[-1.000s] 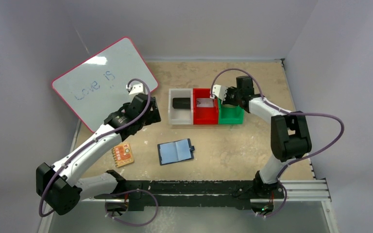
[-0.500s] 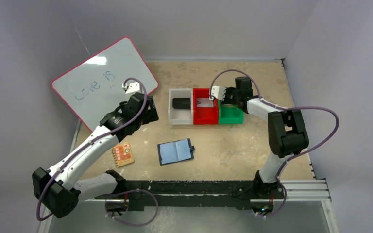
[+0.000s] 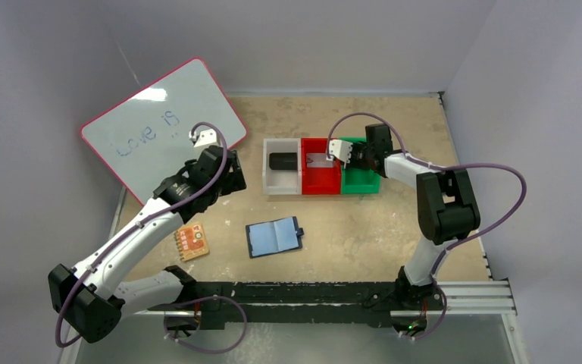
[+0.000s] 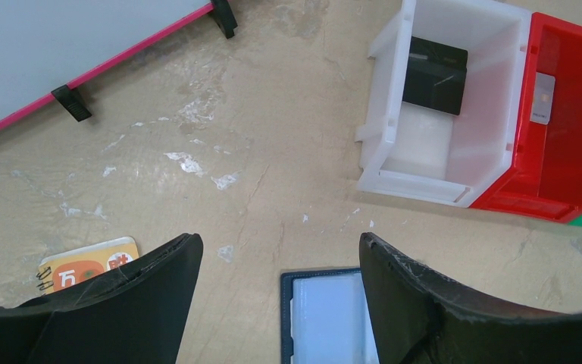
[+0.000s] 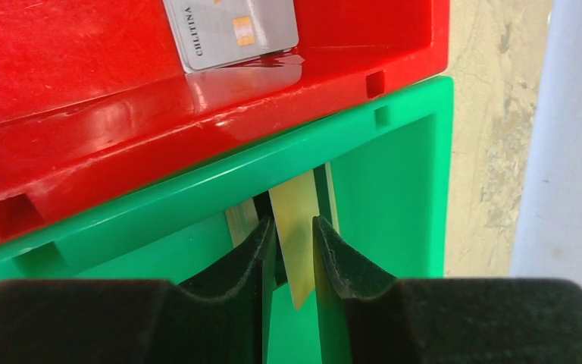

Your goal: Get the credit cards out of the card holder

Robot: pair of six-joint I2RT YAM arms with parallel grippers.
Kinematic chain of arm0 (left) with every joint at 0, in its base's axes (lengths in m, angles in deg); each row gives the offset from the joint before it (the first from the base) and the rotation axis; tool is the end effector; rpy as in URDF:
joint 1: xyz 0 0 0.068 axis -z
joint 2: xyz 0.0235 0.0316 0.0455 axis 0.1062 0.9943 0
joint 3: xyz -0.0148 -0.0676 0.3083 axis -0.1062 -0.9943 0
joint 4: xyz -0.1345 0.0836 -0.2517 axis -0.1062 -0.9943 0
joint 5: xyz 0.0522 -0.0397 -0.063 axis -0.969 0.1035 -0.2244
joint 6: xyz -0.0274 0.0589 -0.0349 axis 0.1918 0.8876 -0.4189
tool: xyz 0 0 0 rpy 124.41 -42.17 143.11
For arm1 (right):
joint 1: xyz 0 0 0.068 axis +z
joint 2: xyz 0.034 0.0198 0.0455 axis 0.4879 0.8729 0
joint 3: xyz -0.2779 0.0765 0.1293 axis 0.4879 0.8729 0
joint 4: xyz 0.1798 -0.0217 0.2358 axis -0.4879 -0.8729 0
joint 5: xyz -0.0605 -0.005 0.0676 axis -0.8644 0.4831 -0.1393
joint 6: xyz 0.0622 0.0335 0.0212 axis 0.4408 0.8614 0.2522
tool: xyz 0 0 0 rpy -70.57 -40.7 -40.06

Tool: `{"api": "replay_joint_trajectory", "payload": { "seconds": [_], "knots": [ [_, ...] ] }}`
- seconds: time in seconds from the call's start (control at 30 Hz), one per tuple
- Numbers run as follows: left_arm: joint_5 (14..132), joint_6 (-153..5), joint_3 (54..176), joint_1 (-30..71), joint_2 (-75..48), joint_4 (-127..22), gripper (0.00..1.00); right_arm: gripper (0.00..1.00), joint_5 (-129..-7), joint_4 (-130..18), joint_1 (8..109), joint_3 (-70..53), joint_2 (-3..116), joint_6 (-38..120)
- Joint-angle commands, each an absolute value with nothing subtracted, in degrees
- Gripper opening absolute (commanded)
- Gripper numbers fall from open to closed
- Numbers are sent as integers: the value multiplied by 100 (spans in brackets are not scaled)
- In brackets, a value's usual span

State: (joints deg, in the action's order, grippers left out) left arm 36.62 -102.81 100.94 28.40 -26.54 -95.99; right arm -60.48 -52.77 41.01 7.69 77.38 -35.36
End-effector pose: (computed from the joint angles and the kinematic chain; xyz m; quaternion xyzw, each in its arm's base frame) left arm 0.2241 -0.1189 0.3343 -0.1408 0.8919 -0.0475 0.4271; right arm 0.4244 0.1047 0.1826 -0.6262 0.6462 -0.1007 0.4244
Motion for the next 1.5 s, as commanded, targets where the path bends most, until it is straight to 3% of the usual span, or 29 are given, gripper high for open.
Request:
{"api": "replay_joint_trajectory", "payload": {
  "seconds": [0.0,0.07,0.13,0.17,0.73,0.8,0.83,0.87,0.93,0.97,1.1,1.27,1.47],
  "knots": [
    [3636,-10210,10289,2789,-2834,-9556,76,28,-5828,-5531,4071,668,7504,-3440],
    [3659,-10205,10293,2785,-2817,-9568,76,28,-5836,-5521,4071,687,7476,-3371],
    [3676,-10235,10294,2787,-2805,-9593,76,61,-5829,-5544,4069,684,7454,-3333],
    [3681,-10252,10297,2791,-2805,-9596,76,71,-5810,-5594,4071,644,7453,-3334],
    [3668,-10417,10337,2787,-2974,-9756,76,74,-5842,-4664,4044,971,6786,-2345],
    [3676,-10446,10335,2792,-2976,-9758,76,71,-5964,-4444,4040,957,6780,-1707],
    [3669,-10451,10329,2792,-2980,-9756,76,62,-5941,-4426,4034,884,6776,-1211],
    [3662,-10451,10328,2791,-2974,-9754,76,51,-5832,-4466,4017,772,6769,-635],
    [3640,-10451,10349,2789,-2949,-9754,76,7,-5812,-4453,3997,566,6746,579],
    [3611,-10455,10366,2787,-2928,-9753,76,0,-5878,-4494,4001,478,6744,1164],
    [3468,-10470,10457,2791,-2835,-9796,76,0,-6728,-5389,4001,12,6844,3276],
    [3324,-10545,10506,2792,-2766,-9729,76,0,-6851,-7020,4026,-206,6967,4919],
    [3125,-10672,10434,2792,-2804,-9637,76,0,-7103,-7209,4103,75,6836,5398]
  ]
}}
